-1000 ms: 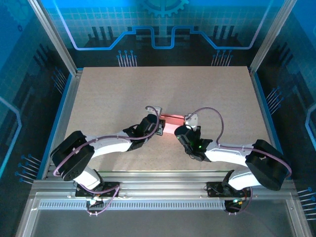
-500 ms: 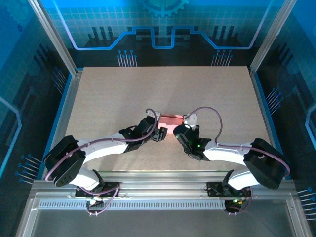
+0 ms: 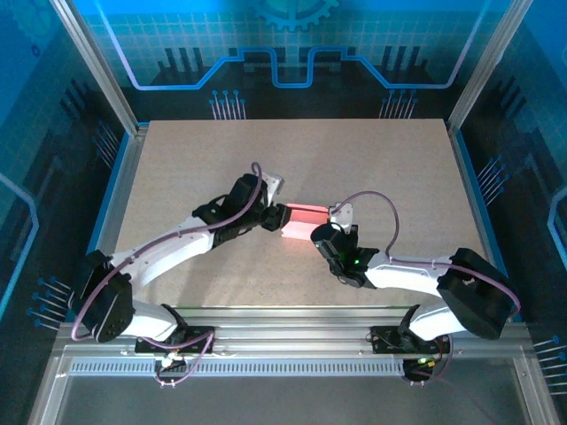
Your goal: Fold the paper box
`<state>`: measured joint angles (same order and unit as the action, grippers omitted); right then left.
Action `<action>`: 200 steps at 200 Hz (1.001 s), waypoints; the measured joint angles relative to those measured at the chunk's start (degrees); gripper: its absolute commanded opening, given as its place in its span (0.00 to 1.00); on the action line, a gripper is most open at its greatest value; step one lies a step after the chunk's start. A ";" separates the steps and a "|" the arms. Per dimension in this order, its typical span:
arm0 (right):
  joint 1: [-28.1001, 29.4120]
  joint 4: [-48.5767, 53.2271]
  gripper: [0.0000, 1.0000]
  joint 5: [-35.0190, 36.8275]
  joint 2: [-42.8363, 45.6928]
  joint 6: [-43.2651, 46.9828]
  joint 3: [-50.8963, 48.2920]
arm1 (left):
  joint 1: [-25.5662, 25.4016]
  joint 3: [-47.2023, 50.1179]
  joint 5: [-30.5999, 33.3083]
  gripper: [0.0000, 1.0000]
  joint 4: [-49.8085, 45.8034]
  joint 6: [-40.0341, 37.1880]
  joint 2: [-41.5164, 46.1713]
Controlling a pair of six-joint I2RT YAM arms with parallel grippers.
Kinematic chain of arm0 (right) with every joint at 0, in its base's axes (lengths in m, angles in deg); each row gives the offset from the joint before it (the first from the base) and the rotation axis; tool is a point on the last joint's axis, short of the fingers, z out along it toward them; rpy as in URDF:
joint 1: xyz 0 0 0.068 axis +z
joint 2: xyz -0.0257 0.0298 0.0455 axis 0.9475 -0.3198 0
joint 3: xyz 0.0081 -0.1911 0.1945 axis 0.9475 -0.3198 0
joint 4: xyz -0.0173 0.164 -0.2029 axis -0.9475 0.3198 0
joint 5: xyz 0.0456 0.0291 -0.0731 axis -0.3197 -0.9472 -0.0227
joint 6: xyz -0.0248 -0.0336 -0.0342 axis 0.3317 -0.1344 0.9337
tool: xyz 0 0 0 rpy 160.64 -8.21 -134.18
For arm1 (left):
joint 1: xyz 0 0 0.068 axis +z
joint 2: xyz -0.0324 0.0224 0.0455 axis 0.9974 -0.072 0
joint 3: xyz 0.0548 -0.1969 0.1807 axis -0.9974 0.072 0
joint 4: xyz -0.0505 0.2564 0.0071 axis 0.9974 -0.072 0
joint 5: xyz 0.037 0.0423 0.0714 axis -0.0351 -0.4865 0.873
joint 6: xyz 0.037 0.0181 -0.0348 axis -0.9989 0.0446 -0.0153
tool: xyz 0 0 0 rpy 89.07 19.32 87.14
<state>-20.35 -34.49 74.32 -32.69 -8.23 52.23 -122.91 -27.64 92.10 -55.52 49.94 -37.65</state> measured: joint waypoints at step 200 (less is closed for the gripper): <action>0.00 0.13 0.00 -0.02 0.04 -0.20 0.00 | 1.95 -18.05 -2.19 0.30 -13.86 -8.09 -12.00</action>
<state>-20.35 -34.35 74.30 -32.65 -8.42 52.23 -120.96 -45.70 89.92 -69.38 41.85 -49.65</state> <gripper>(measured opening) 0.053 0.339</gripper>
